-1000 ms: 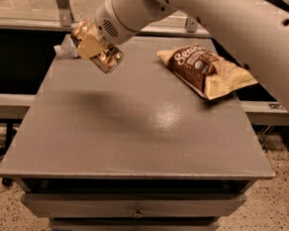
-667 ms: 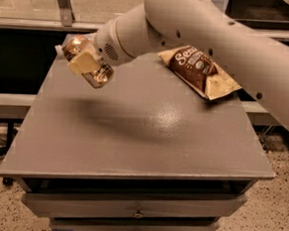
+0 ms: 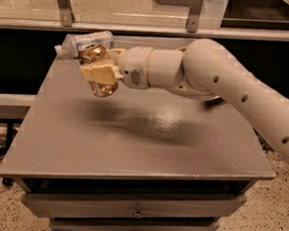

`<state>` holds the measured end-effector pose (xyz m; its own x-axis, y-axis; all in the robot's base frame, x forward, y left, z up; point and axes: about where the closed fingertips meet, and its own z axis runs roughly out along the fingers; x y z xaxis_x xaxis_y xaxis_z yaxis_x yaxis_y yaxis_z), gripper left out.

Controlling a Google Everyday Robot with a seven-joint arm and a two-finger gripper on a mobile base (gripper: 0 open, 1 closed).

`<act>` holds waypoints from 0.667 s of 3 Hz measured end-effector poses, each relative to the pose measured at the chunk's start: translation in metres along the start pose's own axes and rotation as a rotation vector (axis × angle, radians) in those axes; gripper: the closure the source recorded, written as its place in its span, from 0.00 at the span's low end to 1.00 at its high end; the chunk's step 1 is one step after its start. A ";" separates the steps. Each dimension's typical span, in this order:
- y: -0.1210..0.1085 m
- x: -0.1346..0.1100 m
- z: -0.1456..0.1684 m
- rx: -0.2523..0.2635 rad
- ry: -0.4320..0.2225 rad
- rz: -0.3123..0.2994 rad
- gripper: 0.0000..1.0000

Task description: Place orange can upright

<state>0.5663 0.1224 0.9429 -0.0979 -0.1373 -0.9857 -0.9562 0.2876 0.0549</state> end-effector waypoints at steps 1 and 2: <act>-0.004 -0.003 -0.049 0.026 -0.121 -0.049 1.00; -0.017 0.004 -0.107 0.100 -0.174 -0.121 1.00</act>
Offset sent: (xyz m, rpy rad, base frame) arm -0.0183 -0.1790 0.0128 0.1449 -0.2839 -0.1689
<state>0.5523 0.0158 0.9548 0.0731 -0.0131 -0.9972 -0.9252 0.3723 -0.0728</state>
